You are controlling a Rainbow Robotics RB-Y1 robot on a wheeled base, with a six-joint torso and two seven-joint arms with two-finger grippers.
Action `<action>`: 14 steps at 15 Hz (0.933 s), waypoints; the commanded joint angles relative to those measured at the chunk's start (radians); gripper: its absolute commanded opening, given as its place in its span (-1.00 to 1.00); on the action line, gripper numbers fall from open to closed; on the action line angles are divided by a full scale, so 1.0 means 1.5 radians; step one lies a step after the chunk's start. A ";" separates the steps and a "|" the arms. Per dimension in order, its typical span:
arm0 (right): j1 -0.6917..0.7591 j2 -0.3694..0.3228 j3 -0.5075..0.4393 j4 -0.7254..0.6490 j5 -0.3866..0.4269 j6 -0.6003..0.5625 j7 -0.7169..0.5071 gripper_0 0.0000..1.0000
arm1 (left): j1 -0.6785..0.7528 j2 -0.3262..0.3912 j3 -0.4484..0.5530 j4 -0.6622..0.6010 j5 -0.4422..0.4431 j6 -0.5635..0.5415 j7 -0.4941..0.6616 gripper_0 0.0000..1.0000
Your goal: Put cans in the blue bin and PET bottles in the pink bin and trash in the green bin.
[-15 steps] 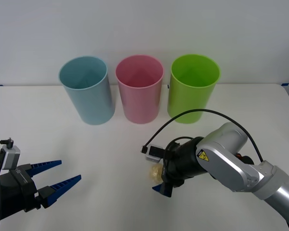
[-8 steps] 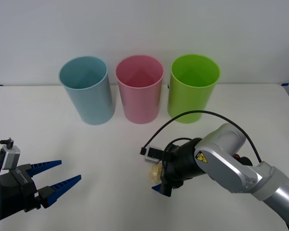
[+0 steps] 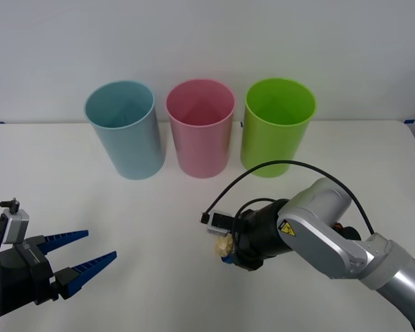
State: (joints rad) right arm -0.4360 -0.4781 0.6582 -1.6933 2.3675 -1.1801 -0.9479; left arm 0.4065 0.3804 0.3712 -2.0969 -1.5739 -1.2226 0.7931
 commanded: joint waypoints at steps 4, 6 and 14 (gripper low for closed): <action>0.001 -0.004 0.002 -0.009 -0.010 0.014 0.000 -1.00 | 0.000 0.000 0.000 0.000 0.000 0.000 0.000 1.00; 0.003 -0.038 -0.009 -0.062 -0.030 0.016 -0.010 -1.00 | 0.000 0.000 0.000 0.000 0.000 0.000 0.000 1.00; 0.172 -0.203 -0.253 -0.321 -0.250 0.016 -0.004 -1.00 | 0.000 0.000 0.000 0.000 0.000 0.000 0.000 1.00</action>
State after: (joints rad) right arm -0.2022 -0.7686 0.3176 -2.1519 2.0362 -1.1565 -0.9589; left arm 0.4064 0.3804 0.3712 -2.0970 -1.5739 -1.2226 0.7931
